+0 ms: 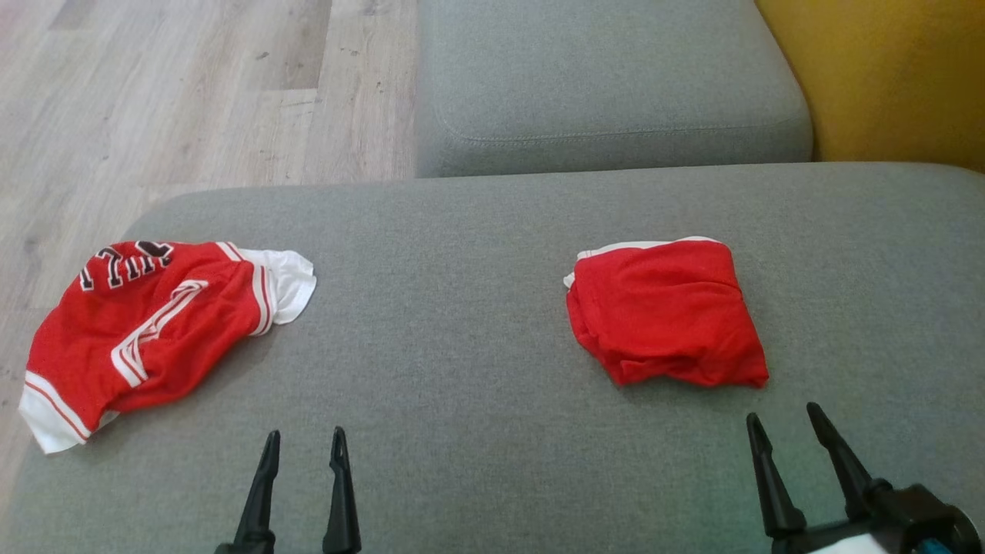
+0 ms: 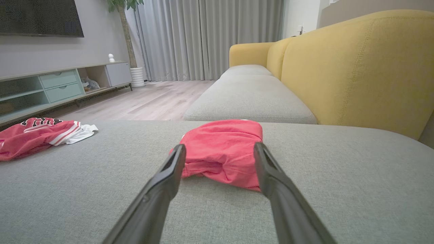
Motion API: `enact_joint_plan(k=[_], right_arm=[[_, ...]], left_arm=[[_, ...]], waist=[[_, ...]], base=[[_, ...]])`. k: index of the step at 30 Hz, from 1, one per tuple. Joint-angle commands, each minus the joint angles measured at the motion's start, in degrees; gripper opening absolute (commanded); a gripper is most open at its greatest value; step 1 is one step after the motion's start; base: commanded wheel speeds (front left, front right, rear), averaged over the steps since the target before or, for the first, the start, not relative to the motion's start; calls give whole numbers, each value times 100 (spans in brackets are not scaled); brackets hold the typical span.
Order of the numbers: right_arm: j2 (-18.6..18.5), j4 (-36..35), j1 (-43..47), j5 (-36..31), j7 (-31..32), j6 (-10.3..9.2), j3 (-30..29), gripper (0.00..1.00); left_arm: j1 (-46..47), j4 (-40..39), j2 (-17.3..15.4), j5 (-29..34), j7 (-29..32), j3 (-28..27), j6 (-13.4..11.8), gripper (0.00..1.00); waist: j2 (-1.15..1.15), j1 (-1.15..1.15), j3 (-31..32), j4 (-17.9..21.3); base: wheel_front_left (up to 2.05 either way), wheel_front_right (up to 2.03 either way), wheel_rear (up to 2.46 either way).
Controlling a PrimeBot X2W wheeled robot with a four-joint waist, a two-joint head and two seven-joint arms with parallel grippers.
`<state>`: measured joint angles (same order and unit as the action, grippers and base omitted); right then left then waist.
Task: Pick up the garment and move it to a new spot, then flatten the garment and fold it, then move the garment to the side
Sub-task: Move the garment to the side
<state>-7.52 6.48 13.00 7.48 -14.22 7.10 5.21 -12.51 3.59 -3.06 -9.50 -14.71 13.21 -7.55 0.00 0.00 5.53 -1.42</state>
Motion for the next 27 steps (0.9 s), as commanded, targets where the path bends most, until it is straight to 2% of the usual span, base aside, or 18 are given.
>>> enact_joint_plan(k=[1, 14, 18, 25, 27], right_arm=[[-24, -193, -94, -41, -77, 39, 126, 100], [40, -207, -25, -30, -77, 39, 43, 100], [130, -146, -51, 207, -77, 39, -107, 100], [-119, 292, -590, 788, -77, 39, -114, 100], [-335, 609, -930, 1059, -77, 39, -23, 100]], left_arm=[[174, -131, 18, 75, -29, -186, 4, 100], [193, 20, 18, 259, -29, -185, 63, 100], [219, 20, 18, 303, -29, -156, 79, 100], [289, -104, 18, 373, -29, -77, 57, 100], [354, -141, 18, 453, -29, -28, 87, 100]], waist=[[0, 0, 6, 2], [0, 0, -53, -45], [0, 0, -206, -69], [0, 0, -518, -21], [0, 0, -686, -19]], base=[[0, 0, 0], [0, 0, 0], [0, 0, 0], [0, 0, 0], [0, 0, 0]])
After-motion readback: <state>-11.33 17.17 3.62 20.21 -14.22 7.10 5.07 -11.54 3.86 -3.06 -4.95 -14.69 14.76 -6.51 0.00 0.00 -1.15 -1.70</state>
